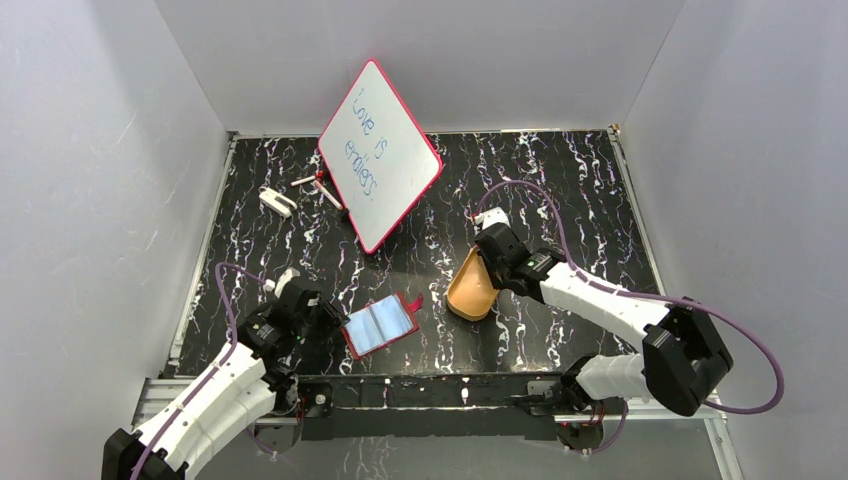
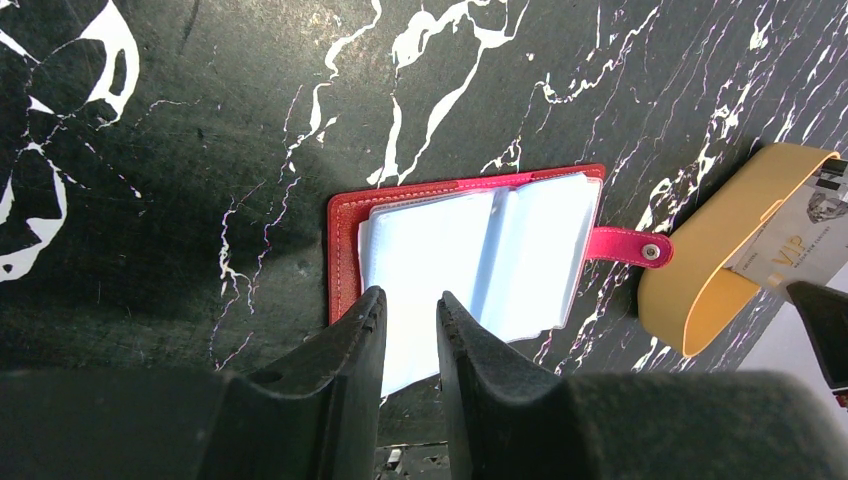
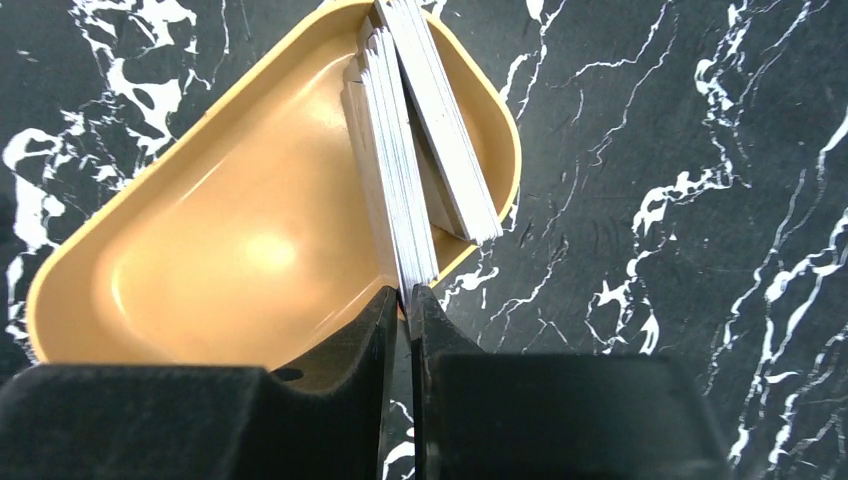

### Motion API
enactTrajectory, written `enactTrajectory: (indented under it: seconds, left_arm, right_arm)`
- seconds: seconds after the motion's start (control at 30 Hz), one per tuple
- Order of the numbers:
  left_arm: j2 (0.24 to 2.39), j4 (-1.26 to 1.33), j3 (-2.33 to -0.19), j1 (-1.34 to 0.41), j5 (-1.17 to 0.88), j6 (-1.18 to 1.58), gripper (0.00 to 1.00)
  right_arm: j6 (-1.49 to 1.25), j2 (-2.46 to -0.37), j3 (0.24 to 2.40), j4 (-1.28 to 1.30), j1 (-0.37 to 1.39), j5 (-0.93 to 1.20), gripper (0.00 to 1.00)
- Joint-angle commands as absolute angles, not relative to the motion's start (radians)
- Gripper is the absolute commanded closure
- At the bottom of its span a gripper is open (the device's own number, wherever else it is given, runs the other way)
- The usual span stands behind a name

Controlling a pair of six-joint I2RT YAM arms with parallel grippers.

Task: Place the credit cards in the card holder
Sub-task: Pick up the credit card from the storage box.

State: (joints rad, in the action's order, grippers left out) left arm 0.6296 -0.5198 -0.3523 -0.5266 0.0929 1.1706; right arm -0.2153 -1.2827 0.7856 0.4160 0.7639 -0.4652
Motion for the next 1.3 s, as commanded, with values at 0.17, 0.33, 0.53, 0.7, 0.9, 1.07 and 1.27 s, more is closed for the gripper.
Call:
enactTrajectory:
  seconds: [0.17, 0.33, 0.53, 0.7, 0.9, 1.07, 1.27]
  left_arm:
    - [0.627, -0.521, -0.345, -0.529, 0.082, 1.163, 0.76]
    - [0.627, -0.521, -0.345, -0.529, 0.081, 1.164, 0.76]
    - [0.630, -0.520, -0.346, -0.529, 0.080, 1.161, 0.76]
    - [0.629, -0.529, -0.355, -0.529, 0.087, 1.161, 0.76]
    - [0.608, -0.548, -0.391, -0.529, 0.118, 1.165, 0.76]
    - [0.590, -0.569, -0.462, -0.529, 0.137, 1.162, 0.74]
    - [0.494, -0.391, -0.514, -0.529, 0.010, 1.111, 0.42]
  right_arm:
    - [-0.270, -1.204, 0.778, 0.357, 0.713, -0.342, 1.00]
    - [-0.288, -1.184, 0.749, 0.341, 0.687, -0.306, 1.00]
    - [-0.314, -1.144, 0.732, 0.330, 0.671, -0.270, 1.00]
    - [-0.337, -1.053, 0.760, 0.357, 0.670, -0.247, 1.00]
    - [-0.339, -0.944, 0.791, 0.388, 0.670, -0.141, 1.00]
    - [-0.380, -0.823, 0.765, 0.306, 0.671, 0.019, 1.00]
    - [-0.536, -0.769, 0.685, -0.019, 0.671, 0.374, 1.00]
